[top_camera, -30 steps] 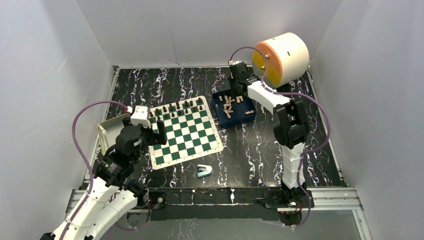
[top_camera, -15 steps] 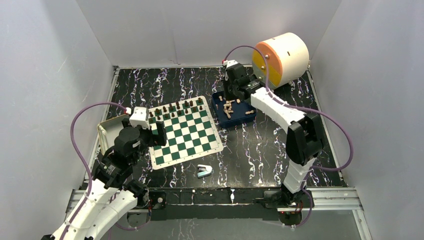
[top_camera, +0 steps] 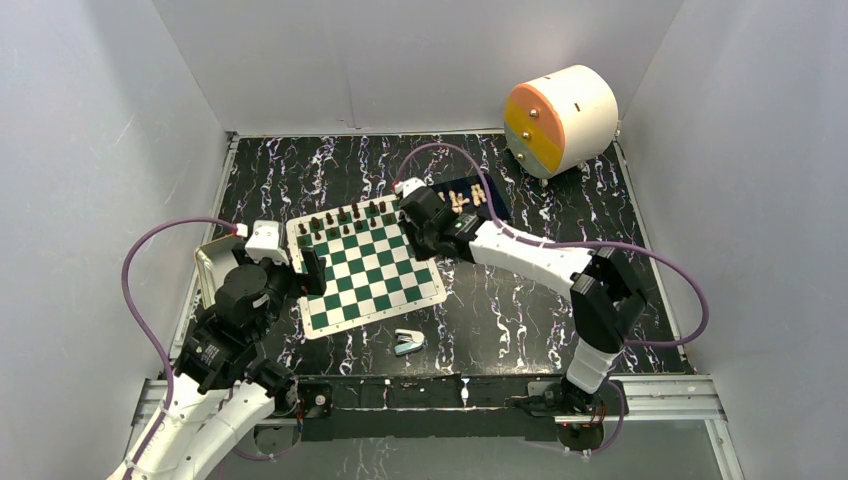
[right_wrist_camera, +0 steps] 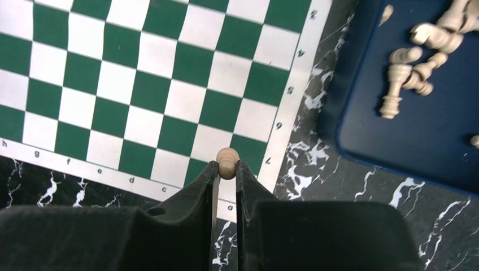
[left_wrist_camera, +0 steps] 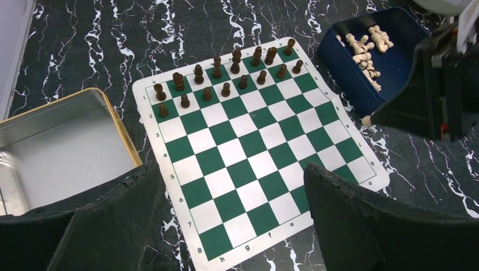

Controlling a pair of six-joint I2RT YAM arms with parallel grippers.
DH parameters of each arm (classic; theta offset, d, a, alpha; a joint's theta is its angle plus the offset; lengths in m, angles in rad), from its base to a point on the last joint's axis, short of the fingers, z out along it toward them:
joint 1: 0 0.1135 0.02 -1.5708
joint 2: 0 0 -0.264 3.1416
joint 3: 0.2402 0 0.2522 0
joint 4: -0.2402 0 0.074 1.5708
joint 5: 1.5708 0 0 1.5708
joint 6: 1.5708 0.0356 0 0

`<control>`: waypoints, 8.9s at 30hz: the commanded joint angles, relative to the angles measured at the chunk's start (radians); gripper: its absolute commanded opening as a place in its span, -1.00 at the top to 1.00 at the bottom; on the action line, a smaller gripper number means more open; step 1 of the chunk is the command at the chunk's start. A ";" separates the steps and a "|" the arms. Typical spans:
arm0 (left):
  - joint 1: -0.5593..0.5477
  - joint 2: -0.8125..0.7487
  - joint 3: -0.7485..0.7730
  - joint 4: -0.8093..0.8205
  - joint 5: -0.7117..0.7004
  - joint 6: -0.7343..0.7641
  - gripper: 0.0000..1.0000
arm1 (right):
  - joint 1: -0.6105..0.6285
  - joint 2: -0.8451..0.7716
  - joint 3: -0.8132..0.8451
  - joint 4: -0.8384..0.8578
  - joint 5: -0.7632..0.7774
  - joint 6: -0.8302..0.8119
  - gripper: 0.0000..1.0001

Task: Set up the chess pieces on the board
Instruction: Place the chess piece on the chessboard, then pick up the chess piece from the storage box, then place the chess piece on the chessboard.

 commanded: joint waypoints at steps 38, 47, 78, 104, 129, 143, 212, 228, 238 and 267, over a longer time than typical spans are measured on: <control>-0.005 -0.029 -0.001 -0.011 -0.013 -0.005 -0.90 | 0.075 0.155 -0.102 0.069 0.147 0.085 0.61; -0.005 -0.030 -0.001 -0.013 -0.008 -0.006 -0.90 | 0.076 0.151 -0.117 0.092 0.152 0.088 0.58; -0.005 -0.009 0.006 -0.014 -0.001 -0.001 -0.90 | 0.073 0.072 -0.041 0.044 0.134 0.052 0.19; -0.005 0.058 -0.008 0.045 0.028 0.035 -0.90 | -0.339 0.103 0.039 0.282 0.068 -0.074 0.27; -0.006 0.033 -0.014 0.045 0.020 0.036 -0.90 | -0.379 0.371 0.229 0.342 0.116 -0.104 0.31; -0.006 0.031 -0.015 0.047 0.007 0.037 -0.90 | -0.381 0.422 0.253 0.346 0.132 -0.073 0.32; -0.006 0.029 -0.018 0.050 -0.026 0.042 -0.90 | -0.016 -0.115 -0.110 0.175 0.070 -0.005 0.60; -0.006 0.014 -0.020 0.051 -0.029 0.042 -0.90 | 0.135 -0.008 -0.146 0.201 0.157 0.136 0.58; -0.005 0.013 -0.020 0.055 -0.019 0.043 -0.90 | 0.145 0.081 -0.162 0.250 0.195 0.171 0.56; -0.005 0.013 -0.023 0.056 -0.013 0.044 -0.90 | 0.145 0.148 -0.168 0.284 0.219 0.169 0.45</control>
